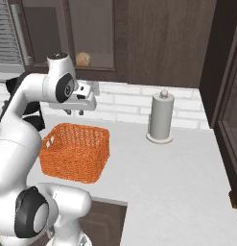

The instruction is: Open the cabinet, pick up the bread from the cabinet and place it in the basket. Then move the basket to the dining counter.

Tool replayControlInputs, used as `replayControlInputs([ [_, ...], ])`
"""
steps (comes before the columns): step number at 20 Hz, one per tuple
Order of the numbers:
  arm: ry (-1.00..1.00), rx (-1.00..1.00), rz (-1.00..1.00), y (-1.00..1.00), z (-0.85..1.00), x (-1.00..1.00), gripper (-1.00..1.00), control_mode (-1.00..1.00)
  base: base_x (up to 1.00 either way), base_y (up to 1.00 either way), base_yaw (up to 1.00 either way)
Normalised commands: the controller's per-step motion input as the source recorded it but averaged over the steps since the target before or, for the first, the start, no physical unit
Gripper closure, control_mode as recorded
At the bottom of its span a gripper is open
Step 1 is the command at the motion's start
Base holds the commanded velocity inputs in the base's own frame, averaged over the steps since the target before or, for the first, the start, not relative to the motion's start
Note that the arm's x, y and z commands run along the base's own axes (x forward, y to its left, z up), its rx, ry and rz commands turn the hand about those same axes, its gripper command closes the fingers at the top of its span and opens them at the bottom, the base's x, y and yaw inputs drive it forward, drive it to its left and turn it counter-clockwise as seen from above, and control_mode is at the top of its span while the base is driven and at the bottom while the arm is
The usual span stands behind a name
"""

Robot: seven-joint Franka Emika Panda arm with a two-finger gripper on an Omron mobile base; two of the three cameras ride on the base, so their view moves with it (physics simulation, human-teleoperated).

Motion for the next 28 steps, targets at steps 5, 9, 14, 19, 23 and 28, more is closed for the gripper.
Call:
replayControlInputs([
  [5,-0.15,0.00,0.05,0.00,-0.01,-0.78,-1.00,-1.00,0.00,0.00,0.00],
  [9,-0.71,0.00,0.00,0.31,0.11,-0.86,-1.00,-1.00,0.00,0.00,0.00],
  [14,-0.59,0.00,0.00,0.81,0.78,-0.26,-1.00,-1.00,0.00,0.00,0.00],
  [19,-0.27,0.03,-0.01,0.73,1.00,-0.06,-1.00,-1.00,0.00,0.00,0.00],
  [23,-0.11,0.05,-0.01,0.48,0.97,-0.02,-1.00,-1.00,0.00,0.00,0.00],
  [28,0.00,0.12,0.11,0.21,0.66,0.11,-1.00,-1.00,0.00,0.00,0.00],
])
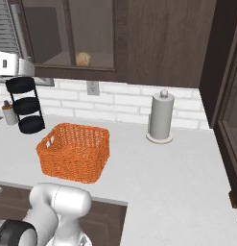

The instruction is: Open the cabinet, pick up the bread from the cabinet and place it in the basket. Then move the basket to the dining counter.

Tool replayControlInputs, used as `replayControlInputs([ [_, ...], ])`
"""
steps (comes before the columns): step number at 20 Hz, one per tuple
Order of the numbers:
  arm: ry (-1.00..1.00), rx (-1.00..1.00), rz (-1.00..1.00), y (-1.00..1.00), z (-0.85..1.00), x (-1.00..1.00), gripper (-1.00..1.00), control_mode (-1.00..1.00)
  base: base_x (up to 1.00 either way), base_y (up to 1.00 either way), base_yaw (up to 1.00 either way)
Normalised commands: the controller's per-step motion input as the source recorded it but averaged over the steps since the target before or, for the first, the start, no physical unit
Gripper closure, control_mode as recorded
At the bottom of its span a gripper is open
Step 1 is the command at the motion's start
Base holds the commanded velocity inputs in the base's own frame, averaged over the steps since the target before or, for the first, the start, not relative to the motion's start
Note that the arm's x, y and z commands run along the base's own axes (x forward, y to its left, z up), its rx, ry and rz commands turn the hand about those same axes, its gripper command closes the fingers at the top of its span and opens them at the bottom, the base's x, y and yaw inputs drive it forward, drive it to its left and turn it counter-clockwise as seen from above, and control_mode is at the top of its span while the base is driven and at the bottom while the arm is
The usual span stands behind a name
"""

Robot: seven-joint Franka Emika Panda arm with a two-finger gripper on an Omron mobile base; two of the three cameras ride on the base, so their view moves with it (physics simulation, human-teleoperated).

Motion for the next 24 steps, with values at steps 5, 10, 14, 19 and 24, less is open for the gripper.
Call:
replayControlInputs([
  [5,-0.01,0.03,0.12,0.06,0.38,0.14,-1.00,-1.00,0.00,0.00,0.00],
  [10,-0.19,0.00,0.04,0.25,0.00,0.29,-1.00,-1.00,0.00,0.00,0.00],
  [14,-0.09,0.01,0.02,0.36,0.12,0.22,-1.00,-1.00,0.00,0.00,0.00],
  [19,-0.17,0.00,0.02,0.39,0.05,0.17,-1.00,-1.00,0.00,0.00,0.00],
  [24,-0.08,0.00,0.00,0.06,0.03,0.21,-1.00,-1.00,0.00,0.00,0.00],
])
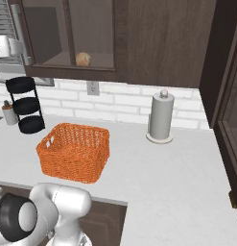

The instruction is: Open the cabinet, pick up the bread from the cabinet and place it in the basket. Then move the basket to the dining counter.

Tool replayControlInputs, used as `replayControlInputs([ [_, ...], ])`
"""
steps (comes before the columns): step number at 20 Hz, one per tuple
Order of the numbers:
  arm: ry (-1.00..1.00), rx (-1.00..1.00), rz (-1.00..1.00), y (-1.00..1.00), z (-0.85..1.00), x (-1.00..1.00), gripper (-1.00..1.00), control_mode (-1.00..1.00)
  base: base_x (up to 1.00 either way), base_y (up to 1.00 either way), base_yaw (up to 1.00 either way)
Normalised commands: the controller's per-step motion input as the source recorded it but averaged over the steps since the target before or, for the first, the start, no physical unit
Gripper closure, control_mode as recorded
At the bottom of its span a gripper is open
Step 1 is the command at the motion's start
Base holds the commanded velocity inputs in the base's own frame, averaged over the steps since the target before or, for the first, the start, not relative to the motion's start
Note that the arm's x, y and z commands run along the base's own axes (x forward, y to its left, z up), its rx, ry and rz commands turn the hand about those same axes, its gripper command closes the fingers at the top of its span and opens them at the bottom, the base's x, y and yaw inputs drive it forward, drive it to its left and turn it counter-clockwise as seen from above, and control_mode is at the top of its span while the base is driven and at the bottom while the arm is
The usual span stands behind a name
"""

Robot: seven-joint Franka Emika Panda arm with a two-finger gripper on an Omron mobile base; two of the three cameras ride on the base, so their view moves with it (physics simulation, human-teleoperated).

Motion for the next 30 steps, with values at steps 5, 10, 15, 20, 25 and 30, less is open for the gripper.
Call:
replayControlInputs([
  [5,-0.01,0.00,0.00,0.01,0.02,0.02,-1.00,-1.00,0.00,0.00,0.00],
  [10,0.00,0.00,0.00,0.00,0.02,0.09,-1.00,-1.00,0.00,0.00,0.00],
  [15,0.00,0.00,0.00,0.00,0.00,0.34,-1.00,-1.00,0.00,0.00,0.00],
  [20,0.00,0.00,0.00,0.00,0.00,0.25,-1.00,-1.00,0.00,0.00,0.00],
  [25,0.00,0.00,0.00,0.00,0.00,0.17,-1.00,-1.00,0.00,0.00,0.00],
  [30,0.00,0.00,0.00,0.00,0.00,0.32,-1.00,-1.00,0.00,0.00,0.00],
])
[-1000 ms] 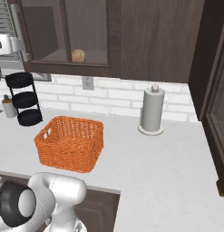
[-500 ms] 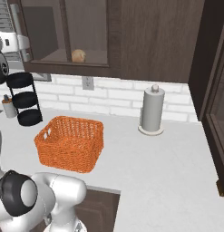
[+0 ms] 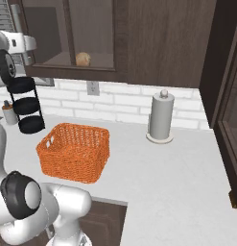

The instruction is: Open the cabinet, pick up the bread from the cabinet and place it in the basket. Then move the basket to the dining counter.

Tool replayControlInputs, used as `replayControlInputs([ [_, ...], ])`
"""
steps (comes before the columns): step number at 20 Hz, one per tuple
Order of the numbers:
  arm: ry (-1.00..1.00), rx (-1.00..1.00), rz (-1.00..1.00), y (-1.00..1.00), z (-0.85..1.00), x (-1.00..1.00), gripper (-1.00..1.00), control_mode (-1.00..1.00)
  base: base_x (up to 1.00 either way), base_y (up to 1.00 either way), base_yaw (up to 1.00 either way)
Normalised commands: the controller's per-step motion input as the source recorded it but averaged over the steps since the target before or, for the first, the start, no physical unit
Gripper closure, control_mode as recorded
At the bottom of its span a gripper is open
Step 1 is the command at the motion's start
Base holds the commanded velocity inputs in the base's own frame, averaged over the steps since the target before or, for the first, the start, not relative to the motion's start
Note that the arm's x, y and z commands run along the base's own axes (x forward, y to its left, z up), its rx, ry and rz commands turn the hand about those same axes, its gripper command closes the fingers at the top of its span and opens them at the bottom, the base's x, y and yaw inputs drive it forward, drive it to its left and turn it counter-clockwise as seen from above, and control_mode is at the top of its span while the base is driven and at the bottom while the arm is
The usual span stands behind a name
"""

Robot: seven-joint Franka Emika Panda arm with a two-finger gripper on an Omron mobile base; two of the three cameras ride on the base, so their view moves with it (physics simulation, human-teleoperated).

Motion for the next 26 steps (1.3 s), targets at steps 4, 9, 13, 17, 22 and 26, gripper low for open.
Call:
replayControlInputs([
  [4,0.00,0.00,0.00,0.00,0.00,0.30,-1.00,-1.00,0.00,0.00,0.00],
  [9,0.00,0.00,0.00,0.00,-0.01,0.49,-1.00,-1.00,0.00,0.00,0.00],
  [13,0.00,0.00,0.00,0.01,-0.05,0.53,-1.00,-1.00,0.00,0.00,0.00],
  [17,-0.03,0.00,0.00,0.00,0.00,0.39,-1.00,-1.00,0.00,0.00,0.00],
  [22,-0.03,0.00,0.00,0.09,0.00,0.25,-1.00,-1.00,0.00,0.00,0.00],
  [26,0.00,0.00,0.00,0.12,0.00,0.36,-1.00,-1.00,0.00,0.00,0.00],
])
